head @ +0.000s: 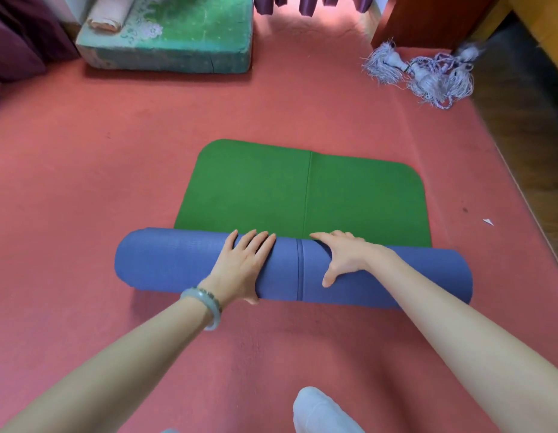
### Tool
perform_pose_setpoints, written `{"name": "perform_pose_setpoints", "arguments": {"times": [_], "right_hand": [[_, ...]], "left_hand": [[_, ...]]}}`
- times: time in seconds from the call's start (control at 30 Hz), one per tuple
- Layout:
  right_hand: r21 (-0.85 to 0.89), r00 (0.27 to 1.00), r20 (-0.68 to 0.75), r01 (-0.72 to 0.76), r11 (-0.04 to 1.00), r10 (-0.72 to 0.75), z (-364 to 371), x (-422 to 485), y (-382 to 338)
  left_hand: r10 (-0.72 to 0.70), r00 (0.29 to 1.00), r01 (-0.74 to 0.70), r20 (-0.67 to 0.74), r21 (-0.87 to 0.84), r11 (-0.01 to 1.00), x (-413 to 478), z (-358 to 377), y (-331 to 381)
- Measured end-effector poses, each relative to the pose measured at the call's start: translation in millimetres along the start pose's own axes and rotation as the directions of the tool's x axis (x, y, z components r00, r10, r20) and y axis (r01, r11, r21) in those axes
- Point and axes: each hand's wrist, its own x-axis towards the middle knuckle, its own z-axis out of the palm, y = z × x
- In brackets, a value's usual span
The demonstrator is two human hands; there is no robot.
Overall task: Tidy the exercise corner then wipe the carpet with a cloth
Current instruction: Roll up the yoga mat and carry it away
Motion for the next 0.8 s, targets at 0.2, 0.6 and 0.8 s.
{"name": "perform_pose_setpoints", "arguments": {"times": [0.2, 0.6, 0.8], "right_hand": [[-0.245, 0.961, -0.273, -0.018, 0.969, -0.051, 43, -27, 9], [-0.23, 0.966, -0.247, 0.013, 0.973, -0.072, -4, 25, 27], [-0.164, 0.996, -0.07, 0.043, 0.985, -0.056, -41, 47, 32]], "left_hand": [[0.016, 0.952, 0.033, 0.304, -0.156, 0.987, 60, -47, -28], [-0.14, 0.99, 0.14, 0.005, -0.018, 0.99, 19, -33, -7], [-0.163, 0.986, 0.167, -0.039, 0.195, 0.966, 39, -9, -17]]}}
